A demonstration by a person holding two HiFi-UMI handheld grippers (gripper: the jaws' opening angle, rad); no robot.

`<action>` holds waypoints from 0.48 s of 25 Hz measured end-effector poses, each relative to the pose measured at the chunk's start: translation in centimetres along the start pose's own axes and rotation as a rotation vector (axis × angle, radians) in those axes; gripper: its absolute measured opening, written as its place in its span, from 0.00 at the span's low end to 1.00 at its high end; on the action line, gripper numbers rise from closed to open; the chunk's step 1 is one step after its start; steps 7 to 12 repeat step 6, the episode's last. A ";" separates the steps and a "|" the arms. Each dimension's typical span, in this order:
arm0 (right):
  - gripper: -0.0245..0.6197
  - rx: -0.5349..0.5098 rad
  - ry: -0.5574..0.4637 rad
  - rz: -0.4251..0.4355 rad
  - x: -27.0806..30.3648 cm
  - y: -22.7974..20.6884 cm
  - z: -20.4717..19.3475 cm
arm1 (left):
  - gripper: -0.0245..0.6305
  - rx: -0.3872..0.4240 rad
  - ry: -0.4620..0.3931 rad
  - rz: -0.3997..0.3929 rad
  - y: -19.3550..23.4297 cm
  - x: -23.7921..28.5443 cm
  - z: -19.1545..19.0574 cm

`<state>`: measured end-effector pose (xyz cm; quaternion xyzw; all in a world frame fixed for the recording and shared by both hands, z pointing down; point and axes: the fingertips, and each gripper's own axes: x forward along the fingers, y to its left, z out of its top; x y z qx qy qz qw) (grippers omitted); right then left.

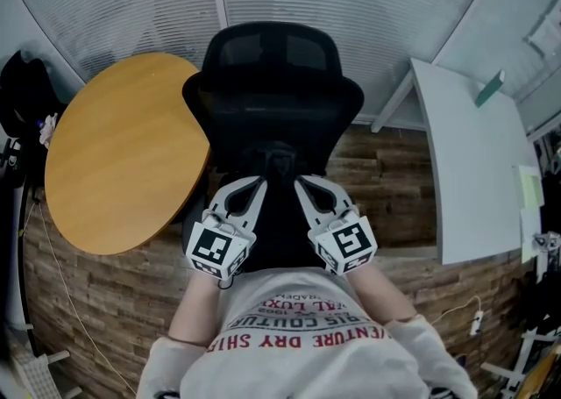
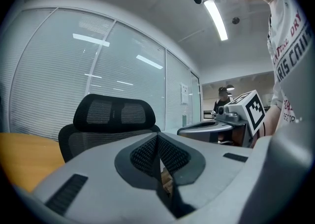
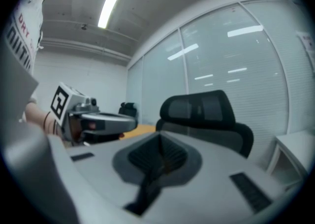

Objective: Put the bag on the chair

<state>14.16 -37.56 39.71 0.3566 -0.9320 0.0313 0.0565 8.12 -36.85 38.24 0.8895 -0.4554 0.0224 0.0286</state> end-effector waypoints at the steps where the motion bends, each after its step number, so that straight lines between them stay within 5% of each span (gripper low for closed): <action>1: 0.08 0.000 0.000 0.001 0.1 0.0 0.0 | 0.08 0.000 0.002 0.001 0.1 0.0 0.0; 12: 0.08 0.006 0.015 0.000 0.5 -0.2 -0.4 | 0.08 -0.008 0.008 0.003 0.6 0.2 -0.3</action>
